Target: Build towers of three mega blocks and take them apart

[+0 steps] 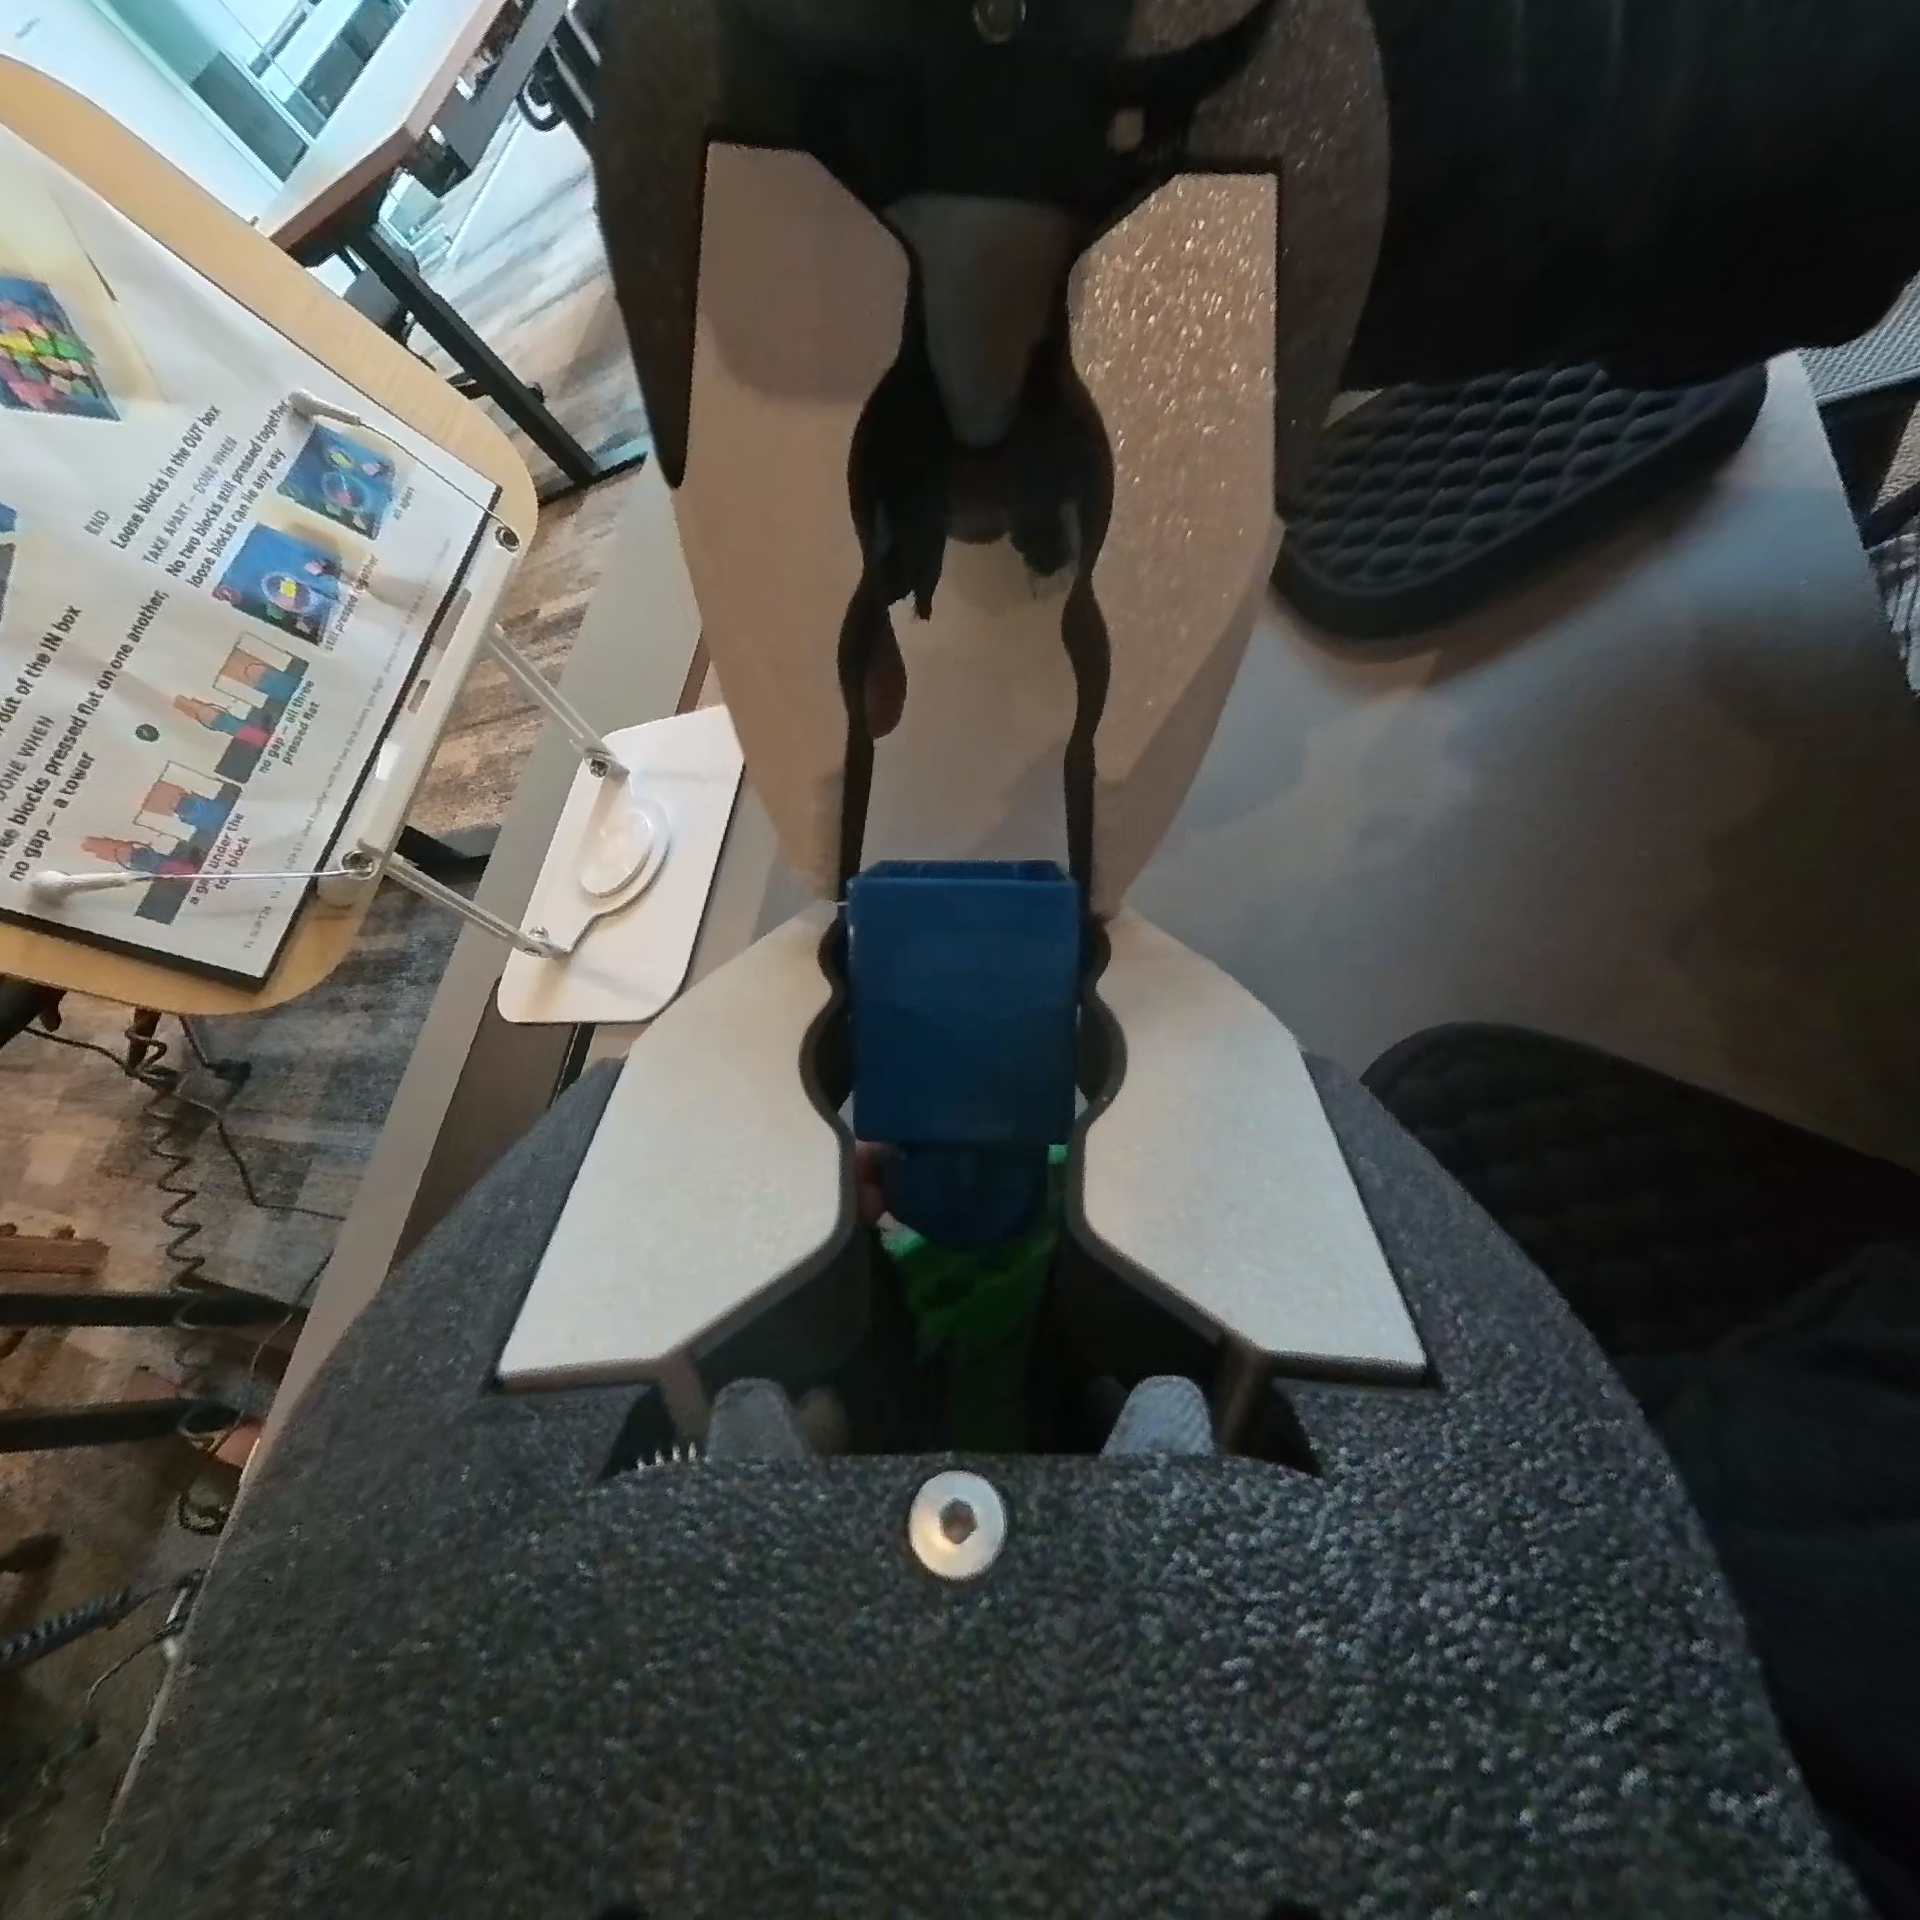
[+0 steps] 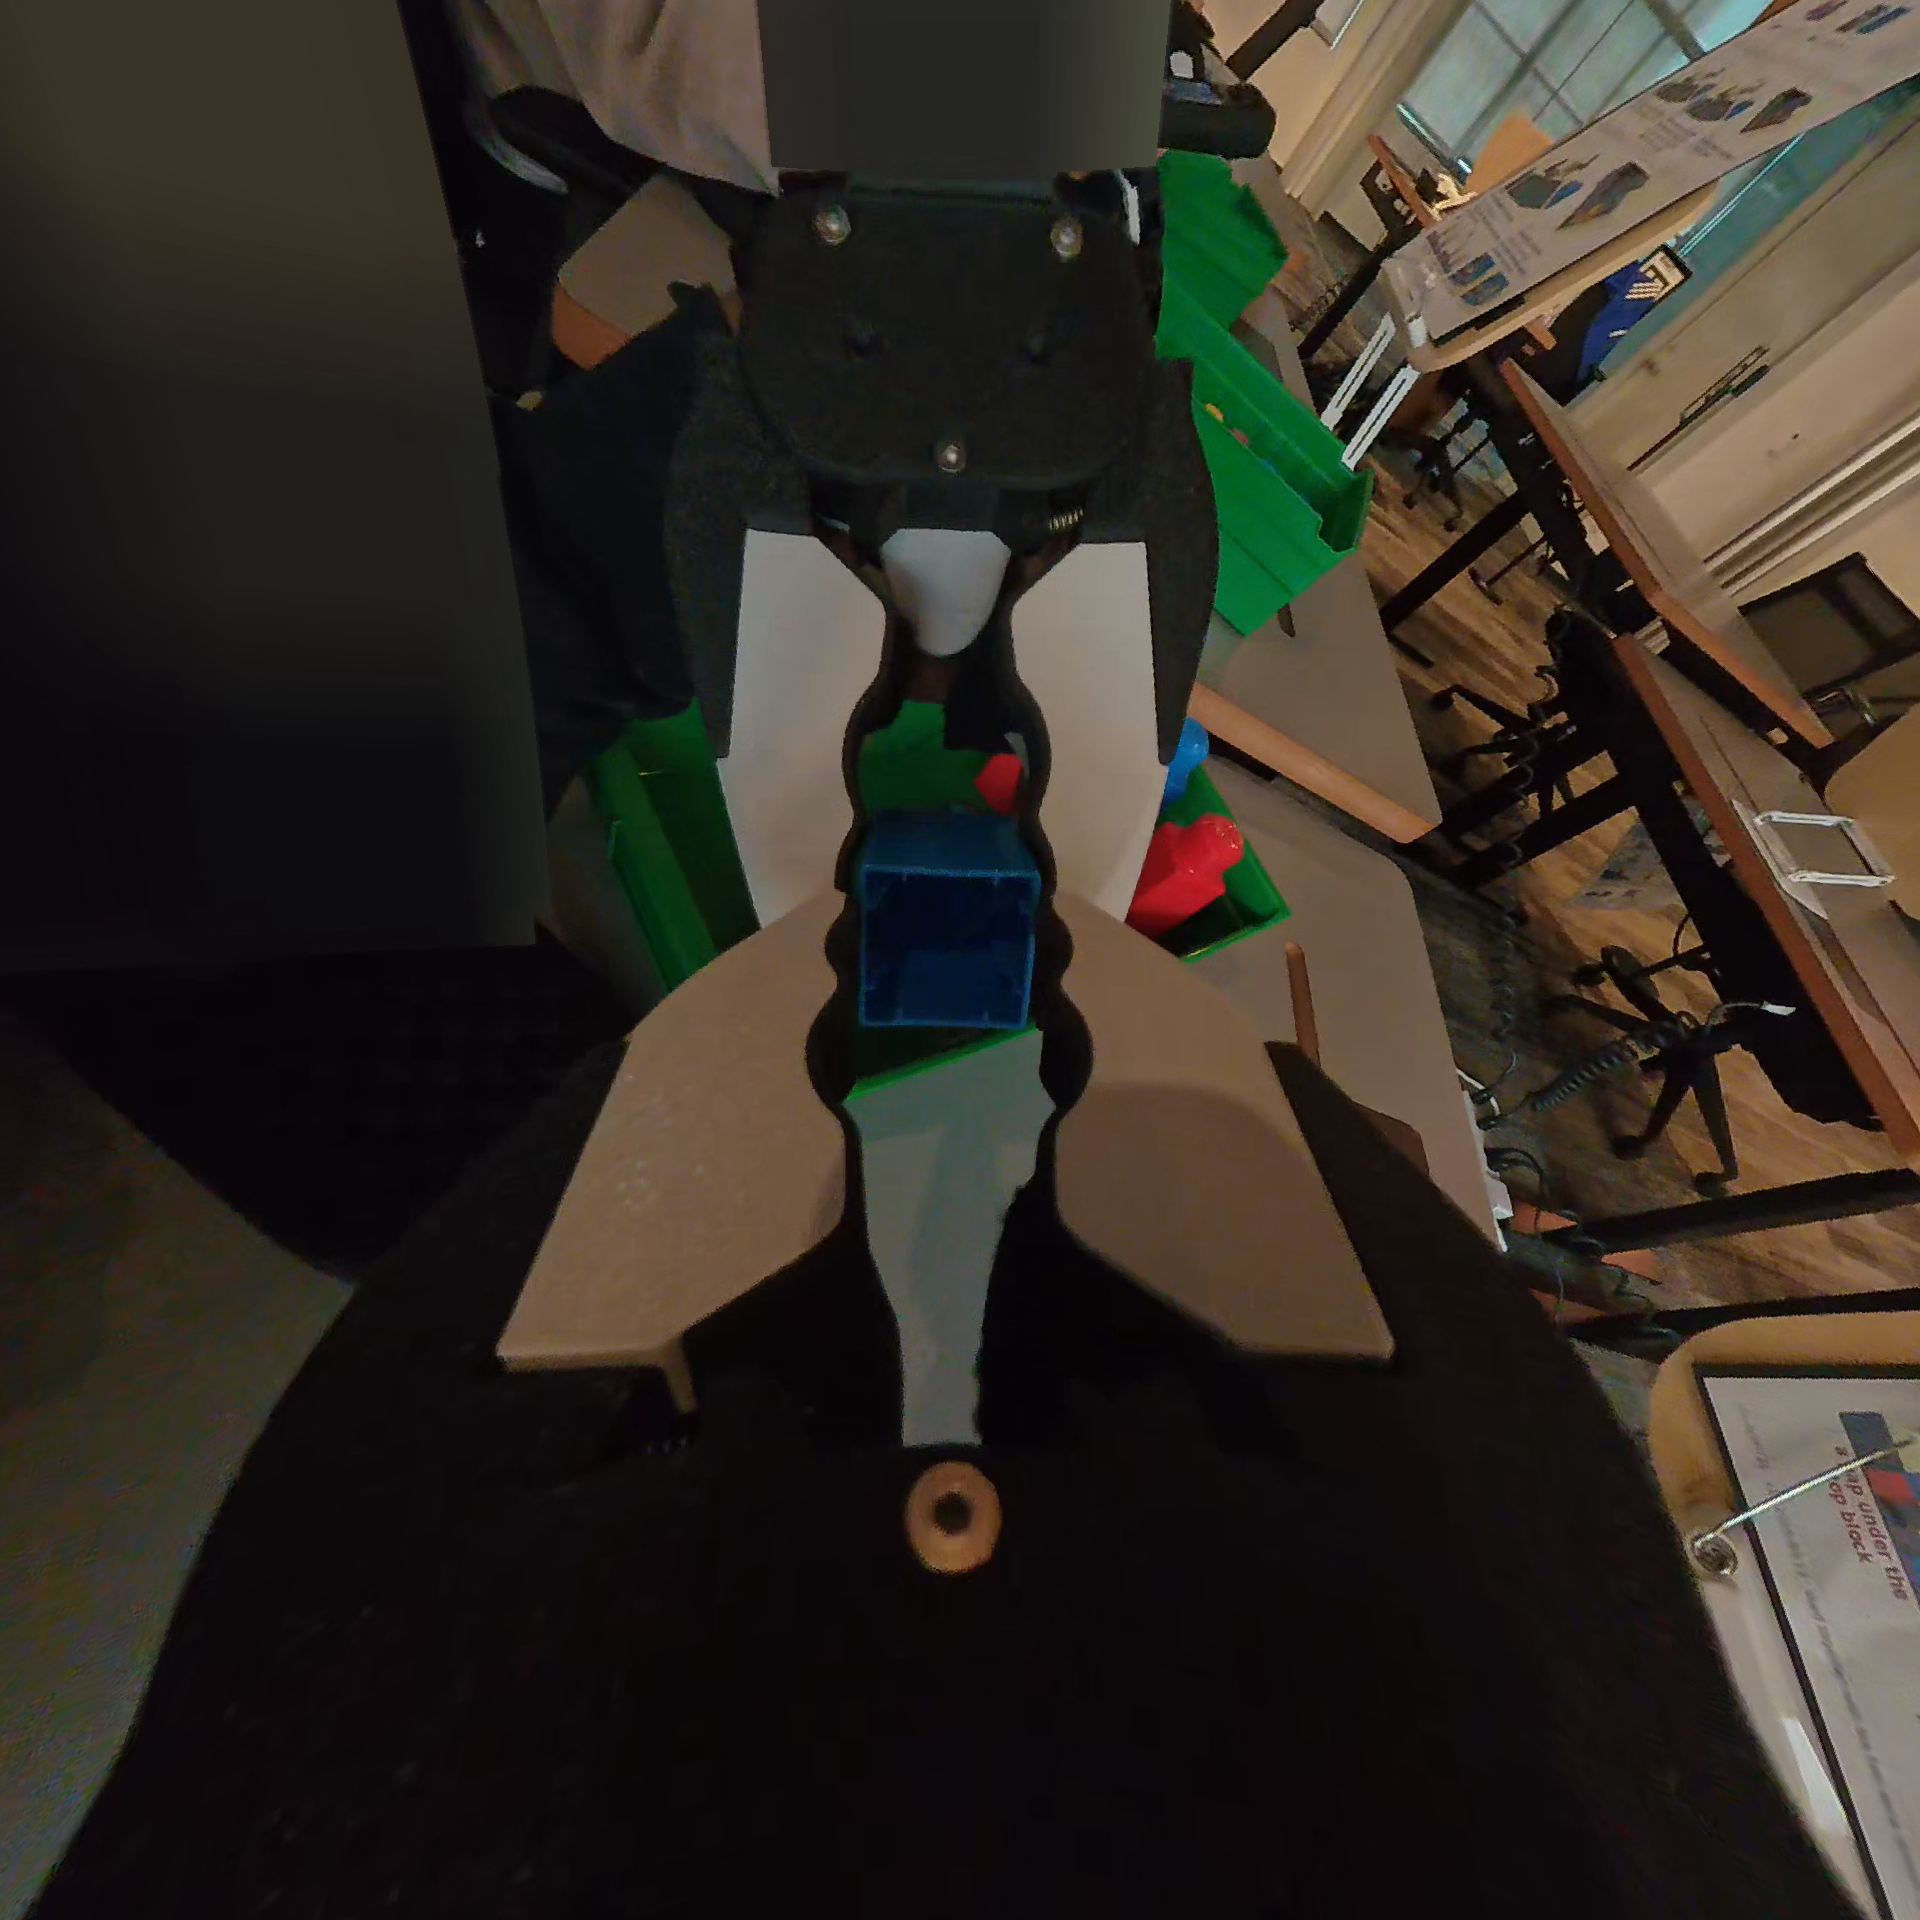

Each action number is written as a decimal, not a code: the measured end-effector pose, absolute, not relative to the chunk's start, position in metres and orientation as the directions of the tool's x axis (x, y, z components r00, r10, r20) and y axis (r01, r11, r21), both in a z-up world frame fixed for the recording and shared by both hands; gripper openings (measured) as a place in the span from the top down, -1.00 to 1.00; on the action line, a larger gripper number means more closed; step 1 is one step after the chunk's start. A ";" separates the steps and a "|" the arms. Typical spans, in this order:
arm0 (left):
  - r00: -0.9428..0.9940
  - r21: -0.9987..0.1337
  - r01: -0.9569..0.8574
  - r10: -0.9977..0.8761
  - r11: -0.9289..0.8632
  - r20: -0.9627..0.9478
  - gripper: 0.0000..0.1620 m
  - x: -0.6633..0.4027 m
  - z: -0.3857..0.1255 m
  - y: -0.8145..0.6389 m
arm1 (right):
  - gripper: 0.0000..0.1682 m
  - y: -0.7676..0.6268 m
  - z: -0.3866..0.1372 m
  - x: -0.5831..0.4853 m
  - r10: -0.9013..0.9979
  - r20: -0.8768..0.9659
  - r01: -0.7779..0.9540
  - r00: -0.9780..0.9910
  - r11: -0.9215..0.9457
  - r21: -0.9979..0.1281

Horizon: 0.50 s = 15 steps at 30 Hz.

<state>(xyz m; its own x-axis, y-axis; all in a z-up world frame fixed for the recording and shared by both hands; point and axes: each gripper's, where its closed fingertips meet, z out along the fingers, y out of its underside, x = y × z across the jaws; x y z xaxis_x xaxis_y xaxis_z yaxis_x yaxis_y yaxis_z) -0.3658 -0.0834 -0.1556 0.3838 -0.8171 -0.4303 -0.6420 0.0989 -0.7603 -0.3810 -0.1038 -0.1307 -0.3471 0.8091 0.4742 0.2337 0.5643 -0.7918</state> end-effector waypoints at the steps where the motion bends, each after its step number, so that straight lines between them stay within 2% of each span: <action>1: 0.385 -0.764 -0.638 -0.818 0.100 -0.429 0.51 -0.365 -0.155 -0.083 | 0.63 -0.104 -0.130 -0.380 0.809 0.476 0.232 -0.344 0.564 -0.792; 9: 0.449 -0.784 -0.614 -0.773 0.097 -0.448 0.45 -0.374 -0.147 -0.078 | 0.63 -0.089 -0.110 -0.352 0.834 0.497 0.237 -0.241 0.547 -0.803; 15: 0.585 -0.814 -0.577 -0.662 0.065 -0.468 0.44 -0.405 -0.136 -0.070 | 0.63 -0.051 -0.101 -0.276 0.850 0.526 0.384 -0.044 0.500 -0.776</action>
